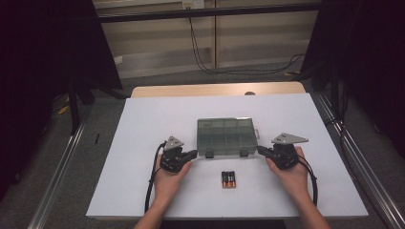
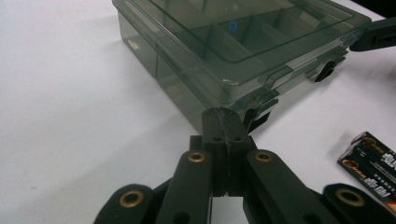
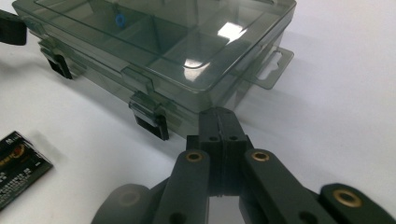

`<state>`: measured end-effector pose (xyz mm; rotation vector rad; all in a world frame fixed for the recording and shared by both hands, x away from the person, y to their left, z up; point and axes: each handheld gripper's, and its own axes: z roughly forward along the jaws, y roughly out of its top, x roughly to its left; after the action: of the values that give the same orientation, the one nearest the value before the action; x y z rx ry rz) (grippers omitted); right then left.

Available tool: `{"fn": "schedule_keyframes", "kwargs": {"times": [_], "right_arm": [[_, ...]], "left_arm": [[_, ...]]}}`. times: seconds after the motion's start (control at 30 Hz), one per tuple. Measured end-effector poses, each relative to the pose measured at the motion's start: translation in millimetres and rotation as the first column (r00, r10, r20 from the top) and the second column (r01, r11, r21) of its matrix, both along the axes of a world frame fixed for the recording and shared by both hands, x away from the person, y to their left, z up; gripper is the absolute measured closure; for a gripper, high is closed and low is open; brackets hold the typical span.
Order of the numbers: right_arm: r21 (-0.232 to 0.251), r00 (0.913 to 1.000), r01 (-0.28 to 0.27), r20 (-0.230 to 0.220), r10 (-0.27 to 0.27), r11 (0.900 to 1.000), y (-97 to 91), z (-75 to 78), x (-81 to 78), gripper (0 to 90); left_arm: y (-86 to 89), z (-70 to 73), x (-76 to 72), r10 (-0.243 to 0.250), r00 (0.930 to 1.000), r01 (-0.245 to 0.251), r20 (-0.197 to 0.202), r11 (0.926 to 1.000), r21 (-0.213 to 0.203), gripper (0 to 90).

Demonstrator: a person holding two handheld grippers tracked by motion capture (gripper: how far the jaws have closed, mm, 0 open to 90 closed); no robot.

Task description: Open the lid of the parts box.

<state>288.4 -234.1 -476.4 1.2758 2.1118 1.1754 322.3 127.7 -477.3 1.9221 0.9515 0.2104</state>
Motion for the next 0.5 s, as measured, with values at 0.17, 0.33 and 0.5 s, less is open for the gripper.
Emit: {"fn": "schedule_keyframes", "kwargs": {"times": [0.17,0.33,0.5], "right_arm": [[0.026,0.9998,-0.004,0.019,0.003,0.9997,0.3,4.0,-0.3,90.0],[0.076,0.9992,-0.007,0.040,0.004,0.9971,1.3,11.0,3.8,90.0],[0.098,0.9985,-0.013,0.053,0.008,0.9951,2.1,17.0,7.4,90.0]], "left_arm": [[1.6,2.7,0.4,-0.004,0.9998,0.004,0.018,0.9993,-0.037,90.0],[-2.1,8.0,2.3,0.000,0.9988,0.001,0.049,0.9996,-0.030,89.5],[-4.6,12.5,4.0,-0.004,0.9978,0.007,0.065,0.9991,-0.041,89.9]]}}
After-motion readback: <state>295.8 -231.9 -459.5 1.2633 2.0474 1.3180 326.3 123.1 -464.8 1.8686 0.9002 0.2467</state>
